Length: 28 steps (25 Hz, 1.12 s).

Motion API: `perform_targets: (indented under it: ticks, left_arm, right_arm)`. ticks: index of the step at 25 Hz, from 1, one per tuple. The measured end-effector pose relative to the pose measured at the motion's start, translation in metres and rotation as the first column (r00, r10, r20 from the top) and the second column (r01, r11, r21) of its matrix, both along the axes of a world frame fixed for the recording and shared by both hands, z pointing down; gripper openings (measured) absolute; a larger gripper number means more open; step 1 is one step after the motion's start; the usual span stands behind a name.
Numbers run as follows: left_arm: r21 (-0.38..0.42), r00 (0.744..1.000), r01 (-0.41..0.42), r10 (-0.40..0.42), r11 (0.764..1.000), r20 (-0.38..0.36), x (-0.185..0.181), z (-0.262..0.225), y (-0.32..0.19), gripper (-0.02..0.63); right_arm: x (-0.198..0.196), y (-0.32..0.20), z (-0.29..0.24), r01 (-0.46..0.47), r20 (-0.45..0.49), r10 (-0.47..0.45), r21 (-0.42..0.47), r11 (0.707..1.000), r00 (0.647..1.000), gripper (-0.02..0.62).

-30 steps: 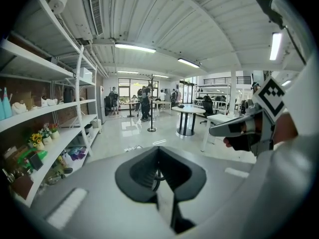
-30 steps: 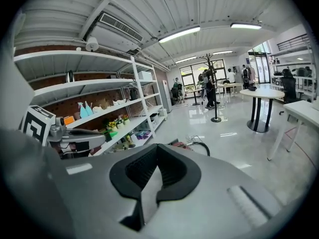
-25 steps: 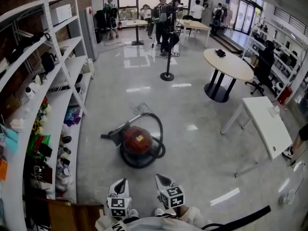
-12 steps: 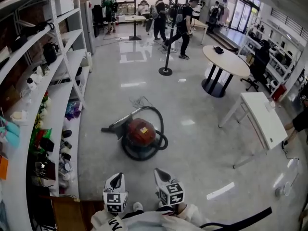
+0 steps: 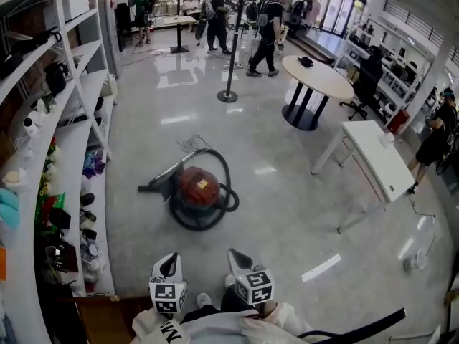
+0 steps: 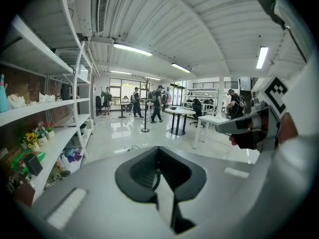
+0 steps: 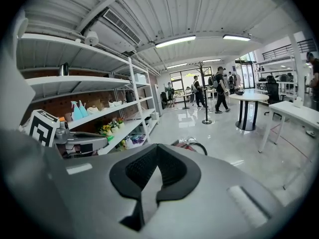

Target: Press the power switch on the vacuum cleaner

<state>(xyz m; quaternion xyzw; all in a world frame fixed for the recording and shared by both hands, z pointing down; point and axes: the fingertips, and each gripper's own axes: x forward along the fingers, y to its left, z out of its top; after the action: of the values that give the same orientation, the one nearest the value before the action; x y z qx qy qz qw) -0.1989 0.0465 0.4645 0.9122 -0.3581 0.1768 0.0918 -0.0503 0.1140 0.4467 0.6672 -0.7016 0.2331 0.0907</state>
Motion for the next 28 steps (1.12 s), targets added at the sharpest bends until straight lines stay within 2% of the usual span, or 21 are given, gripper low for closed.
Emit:
perform_targets:
  ticks: [5, 17, 28]
  left_arm:
    - [-0.005, 1.000, -0.015, 0.015, 1.000, -0.011, 0.008, 0.000, 0.000, 0.000]
    - [0.009, 1.000, 0.009, -0.009, 1.000, 0.005, 0.018, -0.006, -0.001, 0.000]
    - [0.008, 1.000, 0.012, -0.012, 1.000, 0.013, 0.040, -0.005, 0.002, 0.000]
  right_arm:
    - [0.003, 0.004, 0.001, -0.015, -0.003, 0.015, -0.010, 1.000, 1.000, 0.000]
    - [0.008, -0.005, -0.002, 0.034, 0.011, -0.034, -0.008, 0.999, 0.999, -0.001]
    - [0.029, -0.003, 0.005, 0.043, 0.024, -0.043, -0.011, 0.999, 0.999, -0.001]
